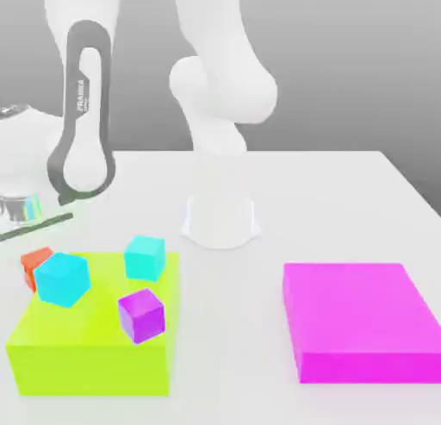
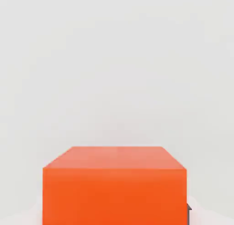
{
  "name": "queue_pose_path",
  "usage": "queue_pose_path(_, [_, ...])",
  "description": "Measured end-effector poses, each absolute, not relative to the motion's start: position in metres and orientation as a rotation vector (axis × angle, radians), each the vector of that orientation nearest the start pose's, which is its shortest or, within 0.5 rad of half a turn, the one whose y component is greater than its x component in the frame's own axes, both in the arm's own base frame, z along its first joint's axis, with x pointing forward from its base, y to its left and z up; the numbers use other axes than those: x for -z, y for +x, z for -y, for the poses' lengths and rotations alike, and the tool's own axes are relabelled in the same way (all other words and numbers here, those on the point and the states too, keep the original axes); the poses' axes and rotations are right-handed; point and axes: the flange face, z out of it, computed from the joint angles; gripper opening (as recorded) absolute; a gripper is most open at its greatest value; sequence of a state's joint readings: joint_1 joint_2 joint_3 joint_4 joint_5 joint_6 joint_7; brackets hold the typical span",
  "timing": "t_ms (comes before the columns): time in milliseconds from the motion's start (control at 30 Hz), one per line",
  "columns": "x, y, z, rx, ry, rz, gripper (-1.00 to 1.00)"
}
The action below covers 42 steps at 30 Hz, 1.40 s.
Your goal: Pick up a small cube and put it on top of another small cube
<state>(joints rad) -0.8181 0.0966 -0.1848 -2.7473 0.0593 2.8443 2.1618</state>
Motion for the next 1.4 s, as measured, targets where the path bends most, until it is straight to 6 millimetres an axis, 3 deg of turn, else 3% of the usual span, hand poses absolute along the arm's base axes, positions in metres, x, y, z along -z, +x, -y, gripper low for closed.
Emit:
queue_pose_path(100, [-0.202, 0.228, 0.333, 0.034, -0.05, -3.138, -1.0])
queue_pose_path(367, [-0.23, 0.31, 0.337, 0.153, -0.55, -3.075, -1.0])
queue_pose_path(533, [-0.26, 0.374, 0.302, 0.191, -0.987, -2.937, -1.0])
queue_pose_path(633, [-0.286, 0.4, 0.256, 0.151, -1.247, -2.804, -1.0])
queue_pose_path(667, [-0.293, 0.402, 0.241, 0.13, -1.299, -2.771, -1.0])
queue_pose_path(900, [-0.33, 0.365, 0.188, 0.022, -1.454, -2.661, -1.0])
queue_pose_path(1133, [-0.353, 0.322, 0.131, 0.003, -1.663, -2.583, -1.0])
queue_pose_path(1200, [-0.355, 0.307, 0.119, 0.009, -1.72, -2.577, -1.0])
queue_pose_path(1300, [-0.352, 0.289, 0.121, 0.001, -1.596, -2.692, -1.0])
queue_pose_path(1400, [-0.325, 0.287, 0.123, 0.0, -1.556, -2.724, -1.0])
